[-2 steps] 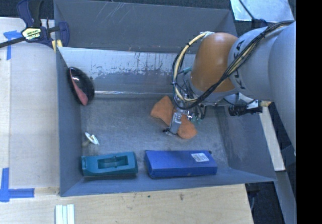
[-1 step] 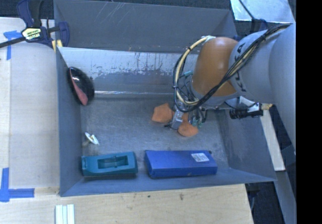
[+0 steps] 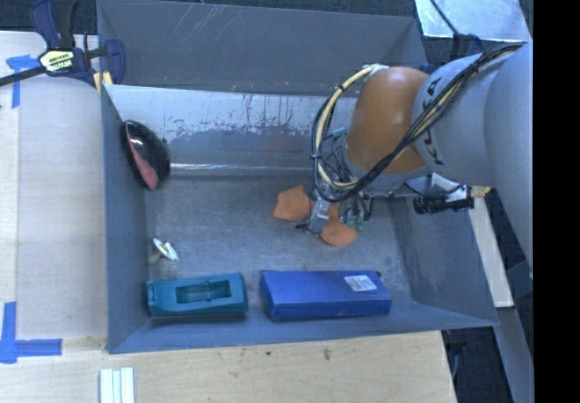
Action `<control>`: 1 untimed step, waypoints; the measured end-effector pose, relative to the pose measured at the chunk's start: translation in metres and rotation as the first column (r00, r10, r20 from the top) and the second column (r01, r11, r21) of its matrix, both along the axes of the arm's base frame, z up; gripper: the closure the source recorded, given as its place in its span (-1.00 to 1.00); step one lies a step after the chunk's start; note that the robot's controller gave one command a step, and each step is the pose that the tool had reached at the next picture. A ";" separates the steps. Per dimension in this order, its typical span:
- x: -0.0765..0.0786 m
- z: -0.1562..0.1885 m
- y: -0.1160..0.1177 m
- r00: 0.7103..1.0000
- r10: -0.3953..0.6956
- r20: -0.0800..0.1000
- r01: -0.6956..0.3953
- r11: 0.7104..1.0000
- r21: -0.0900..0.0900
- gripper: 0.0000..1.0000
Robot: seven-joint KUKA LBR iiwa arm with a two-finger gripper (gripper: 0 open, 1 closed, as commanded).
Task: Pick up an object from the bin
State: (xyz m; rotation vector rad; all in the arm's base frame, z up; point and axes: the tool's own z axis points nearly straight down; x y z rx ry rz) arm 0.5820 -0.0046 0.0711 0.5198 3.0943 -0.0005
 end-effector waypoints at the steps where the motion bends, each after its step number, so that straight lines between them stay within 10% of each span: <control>1: 0.000 0.000 0.000 1.000 0.000 0.000 0.000 1.000 0.000 1.00</control>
Offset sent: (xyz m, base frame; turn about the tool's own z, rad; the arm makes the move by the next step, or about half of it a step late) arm -0.0001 0.0000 0.0194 0.0000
